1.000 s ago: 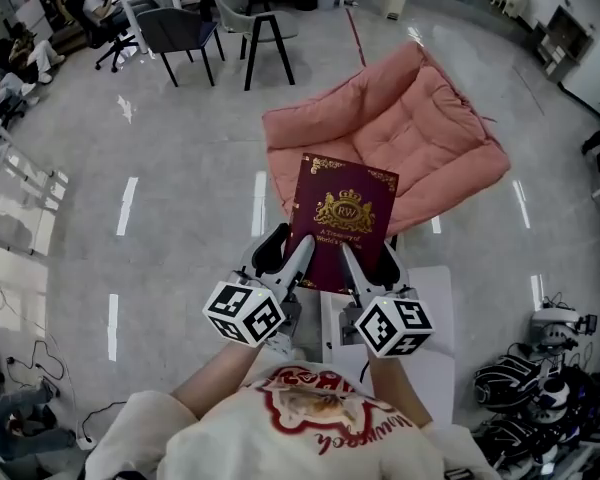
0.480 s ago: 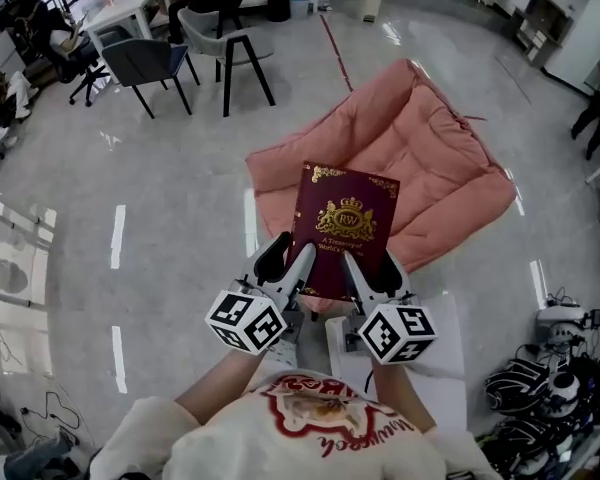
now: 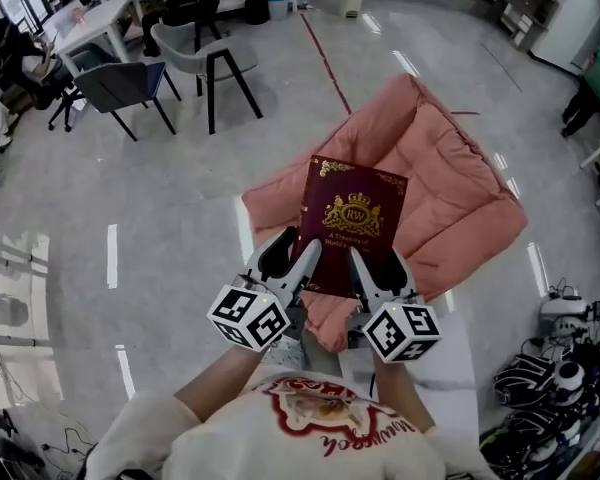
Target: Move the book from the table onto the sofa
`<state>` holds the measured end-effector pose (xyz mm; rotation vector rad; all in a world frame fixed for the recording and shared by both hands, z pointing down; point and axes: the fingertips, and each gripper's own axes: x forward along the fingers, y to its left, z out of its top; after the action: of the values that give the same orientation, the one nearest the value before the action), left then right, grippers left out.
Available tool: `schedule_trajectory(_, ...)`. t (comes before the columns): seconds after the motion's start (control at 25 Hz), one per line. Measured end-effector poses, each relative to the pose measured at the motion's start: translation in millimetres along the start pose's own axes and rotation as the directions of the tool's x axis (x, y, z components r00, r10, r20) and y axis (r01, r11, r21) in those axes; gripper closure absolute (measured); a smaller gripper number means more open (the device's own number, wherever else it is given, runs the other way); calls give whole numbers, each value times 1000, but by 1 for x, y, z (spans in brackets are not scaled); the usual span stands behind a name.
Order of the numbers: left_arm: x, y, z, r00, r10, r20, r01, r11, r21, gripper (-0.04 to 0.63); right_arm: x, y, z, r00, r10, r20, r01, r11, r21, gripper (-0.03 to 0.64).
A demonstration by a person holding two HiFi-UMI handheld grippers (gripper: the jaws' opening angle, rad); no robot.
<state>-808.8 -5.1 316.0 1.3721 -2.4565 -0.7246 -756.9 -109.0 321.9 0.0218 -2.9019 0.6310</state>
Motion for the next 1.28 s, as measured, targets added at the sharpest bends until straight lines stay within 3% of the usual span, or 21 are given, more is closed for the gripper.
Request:
schedule_trajectory(0.28,32,26,0,999,-34,-36,33,999,-25,388,34,-17,1,999,-48,4,48,999,22,330)
schedule_trajectory(0.44,48,45,-24,997,-24,-70,21,999,-43,388,50,-39,-15,998,-63,-6,63,998,31,330)
schedule_trajectory(0.76,64,40,-48,994,10,-108,-19,996,-83,388,48,-68,-22,996,-69,-50,72,995,62,330)
schedule_trajectory(1.28,78,102,-119,978,58,-198,-86,987,-133,388,87,-112,-99,986,-87,-144,103,989,108,330)
